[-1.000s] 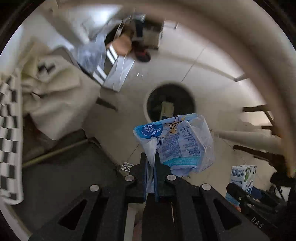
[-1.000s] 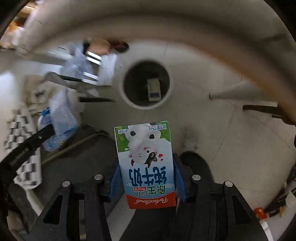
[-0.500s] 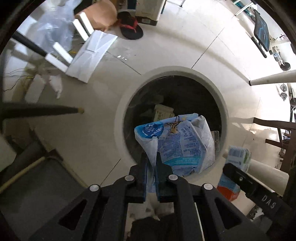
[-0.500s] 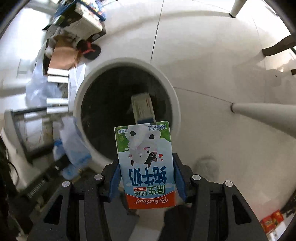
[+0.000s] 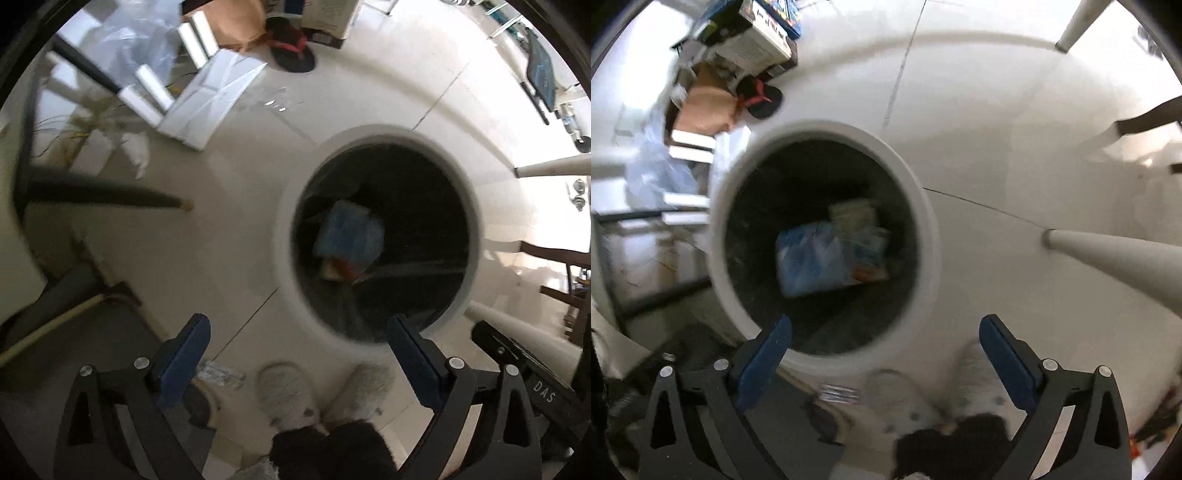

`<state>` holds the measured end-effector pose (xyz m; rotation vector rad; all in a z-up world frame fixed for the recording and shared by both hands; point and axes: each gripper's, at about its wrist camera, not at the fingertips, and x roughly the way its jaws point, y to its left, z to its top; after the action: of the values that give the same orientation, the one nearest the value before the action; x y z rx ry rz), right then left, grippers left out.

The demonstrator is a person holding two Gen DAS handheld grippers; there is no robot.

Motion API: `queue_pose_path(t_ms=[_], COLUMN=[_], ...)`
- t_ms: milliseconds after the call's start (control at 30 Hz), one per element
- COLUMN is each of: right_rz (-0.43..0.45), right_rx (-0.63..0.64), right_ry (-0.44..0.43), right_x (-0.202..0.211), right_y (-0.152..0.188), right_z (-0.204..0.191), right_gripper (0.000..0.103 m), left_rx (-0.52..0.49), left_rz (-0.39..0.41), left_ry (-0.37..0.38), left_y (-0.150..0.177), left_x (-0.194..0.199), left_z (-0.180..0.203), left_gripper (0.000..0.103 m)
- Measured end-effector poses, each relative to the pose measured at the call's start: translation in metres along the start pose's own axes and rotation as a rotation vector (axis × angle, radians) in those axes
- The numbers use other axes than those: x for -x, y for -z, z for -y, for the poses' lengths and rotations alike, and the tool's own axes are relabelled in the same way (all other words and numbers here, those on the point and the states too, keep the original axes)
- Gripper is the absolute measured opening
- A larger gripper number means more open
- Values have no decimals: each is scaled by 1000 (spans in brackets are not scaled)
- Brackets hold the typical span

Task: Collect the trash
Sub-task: 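Move both tools back over the table, then grasp the empty blister pack with the left gripper while the right grasps the teal snack bag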

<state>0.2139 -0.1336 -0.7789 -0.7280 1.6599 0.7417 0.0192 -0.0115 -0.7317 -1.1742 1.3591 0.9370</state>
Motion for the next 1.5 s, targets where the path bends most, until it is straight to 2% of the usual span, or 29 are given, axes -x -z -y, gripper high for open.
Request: queue_pose_path(t_ms=[200, 300, 333, 500, 567, 667, 767, 833, 967, 1100, 1167, 1333, 1433, 1467, 1500], right_rz=[-58, -85, -89, -62, -31, 46, 143, 206, 282, 287, 279, 267, 267, 268, 268], right_rx=[66, 94, 110, 183, 198, 182, 108, 47, -93, -174, -178, -164, -158, -158, -160], right_ry=[48, 49, 48, -10, -35, -77, -71, -58, -23, -1, 15, 14, -3, -13, -21], right_x=[36, 77, 97, 230, 284, 371, 447, 488, 538, 553, 554, 553, 551, 551, 552], right_y=[58, 90, 102, 150, 160, 161, 142, 124, 75, 12, -25, -100, -138, -151, -161], right_z=[-13, -23, -28, -51, -53, -43, -11, 22, 101, 171, 200, 241, 252, 255, 256], right_gripper=[103, 103, 103, 103, 103, 103, 103, 103, 103, 103, 103, 103, 103, 103, 103], left_rx=[24, 13, 6, -31, -53, -74, -83, -94, -109, -92, -45, 104, 176, 204, 223], left_rz=[-18, -15, -9, 82, 145, 237, 267, 270, 241, 199, 148, 13, -39, -45, -41], left_ry=[-54, -76, -81, -127, -148, -158, -120, -85, 29, 47, 66, 132, 129, 118, 106], left_y=[56, 94, 102, 144, 153, 153, 140, 132, 112, 96, 83, 60, 46, 41, 38], left_x=[52, 112, 127, 262, 319, 383, 420, 432, 444, 434, 418, 381, 359, 353, 351], left_z=[-19, -26, -27, -17, -6, 19, 57, 80, 149, 210, 237, 286, 302, 305, 306], left_gripper=[98, 98, 98, 98, 98, 98, 98, 98, 98, 98, 98, 97, 97, 94, 87])
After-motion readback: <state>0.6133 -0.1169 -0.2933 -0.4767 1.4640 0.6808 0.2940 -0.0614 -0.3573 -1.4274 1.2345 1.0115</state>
